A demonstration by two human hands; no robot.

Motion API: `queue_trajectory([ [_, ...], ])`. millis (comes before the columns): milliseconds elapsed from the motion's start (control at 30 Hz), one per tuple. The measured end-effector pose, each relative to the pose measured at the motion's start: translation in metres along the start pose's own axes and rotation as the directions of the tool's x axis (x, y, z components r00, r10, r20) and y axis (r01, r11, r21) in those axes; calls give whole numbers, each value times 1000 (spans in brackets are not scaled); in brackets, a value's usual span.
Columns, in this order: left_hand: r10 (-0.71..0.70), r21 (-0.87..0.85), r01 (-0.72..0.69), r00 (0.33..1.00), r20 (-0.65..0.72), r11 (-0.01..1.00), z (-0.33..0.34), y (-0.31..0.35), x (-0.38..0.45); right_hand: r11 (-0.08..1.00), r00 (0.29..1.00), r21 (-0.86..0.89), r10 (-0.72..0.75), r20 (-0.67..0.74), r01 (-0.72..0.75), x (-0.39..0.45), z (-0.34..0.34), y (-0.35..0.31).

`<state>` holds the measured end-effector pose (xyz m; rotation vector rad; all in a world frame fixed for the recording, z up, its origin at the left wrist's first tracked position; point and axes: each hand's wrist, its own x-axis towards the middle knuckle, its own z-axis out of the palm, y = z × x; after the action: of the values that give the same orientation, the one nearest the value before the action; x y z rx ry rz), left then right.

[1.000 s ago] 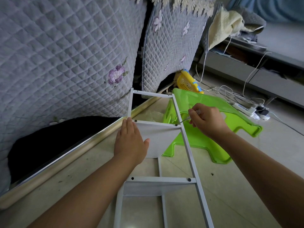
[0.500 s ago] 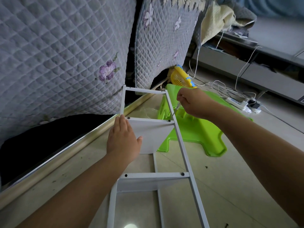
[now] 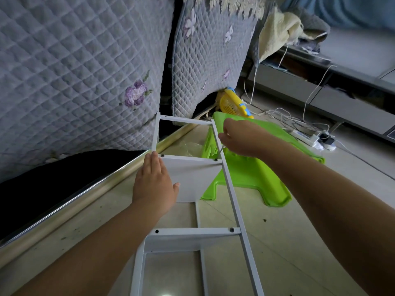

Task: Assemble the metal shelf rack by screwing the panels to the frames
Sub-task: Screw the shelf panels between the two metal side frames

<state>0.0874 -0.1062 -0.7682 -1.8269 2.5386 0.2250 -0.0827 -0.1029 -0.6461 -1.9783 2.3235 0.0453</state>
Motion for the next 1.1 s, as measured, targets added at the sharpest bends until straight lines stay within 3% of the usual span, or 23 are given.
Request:
queue_trajectory([
  [133, 2, 17, -3, 1000, 12, 1000, 1, 1, -3, 1000, 994, 10, 8, 105, -9, 0, -10, -6],
  [233, 6, 39, -6, 1000, 17, 999, 1, -1, -4, 1000, 996, -8, -6, 88, 7, -4, -16, -6],
  [400, 9, 64, -10, 1000, 18, 998, 1, 0, -3, 978, 990, -207, 22, 136, 7, -5, -15, 0],
  [600, 7, 73, -9, 1000, 19, 997, 2, 1, -2, 979, 981, -199, 84, 174, -49, -5, -18, -3],
  [867, 3, 64, -4, 1000, 9, 998, 1, 1, -2, 957, 998, -286, -36, 42, 47, -6, -6, 10],
  [1100, -3, 55, 2, 1000, 3, 998, 2, 1, -1, 898, 993, -433, -37, 114, 83, -1, -13, 4],
])
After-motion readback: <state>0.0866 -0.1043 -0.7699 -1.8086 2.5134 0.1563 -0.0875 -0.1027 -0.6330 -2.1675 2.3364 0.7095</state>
